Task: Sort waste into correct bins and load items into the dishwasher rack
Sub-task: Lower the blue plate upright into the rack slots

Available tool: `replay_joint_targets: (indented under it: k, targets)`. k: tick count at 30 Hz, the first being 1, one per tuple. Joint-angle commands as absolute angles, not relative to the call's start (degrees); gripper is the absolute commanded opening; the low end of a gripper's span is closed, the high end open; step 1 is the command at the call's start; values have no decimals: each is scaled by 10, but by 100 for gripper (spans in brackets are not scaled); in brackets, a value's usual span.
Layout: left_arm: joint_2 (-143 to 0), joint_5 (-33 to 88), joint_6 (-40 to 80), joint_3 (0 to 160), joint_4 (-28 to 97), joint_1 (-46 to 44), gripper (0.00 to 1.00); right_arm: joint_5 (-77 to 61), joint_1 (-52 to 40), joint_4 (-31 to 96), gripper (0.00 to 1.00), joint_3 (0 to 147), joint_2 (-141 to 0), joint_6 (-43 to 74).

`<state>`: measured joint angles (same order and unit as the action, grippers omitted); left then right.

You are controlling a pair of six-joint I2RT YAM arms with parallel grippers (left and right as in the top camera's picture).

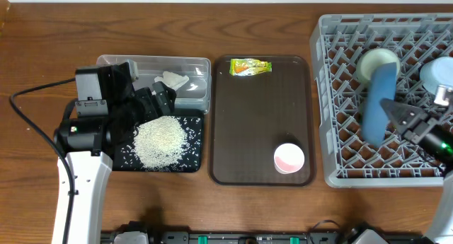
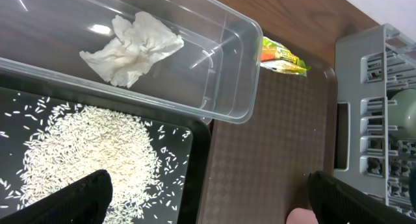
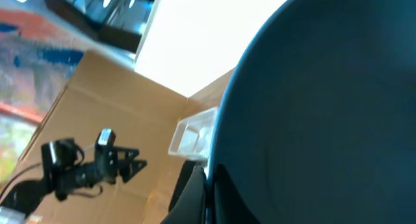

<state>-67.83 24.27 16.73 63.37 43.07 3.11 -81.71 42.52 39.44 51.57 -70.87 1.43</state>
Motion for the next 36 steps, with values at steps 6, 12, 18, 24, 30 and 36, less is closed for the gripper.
replay_joint_targets:
  k: [6,12,18,24,30,36]
  targets:
    - [-682,248,166,640,430,32,98,-714,491,401,1,500,-720,48]
    - [-682,248,166,640,430,32,98,-700,521,400,2,500,-720,65]
    - [-682,248,166,640,430,32,98,-816,524,385,1,500,-720,68]
    - [-682,248,166,640,430,32,98,-893,520,343,1,500,-720,68]
    - [-682,248,166,640,430,32,98,-893,466,322,1,500,-720,69]
    - [-682,248,166,640,430,32,98,-893,391,315,1,500,-720,73]
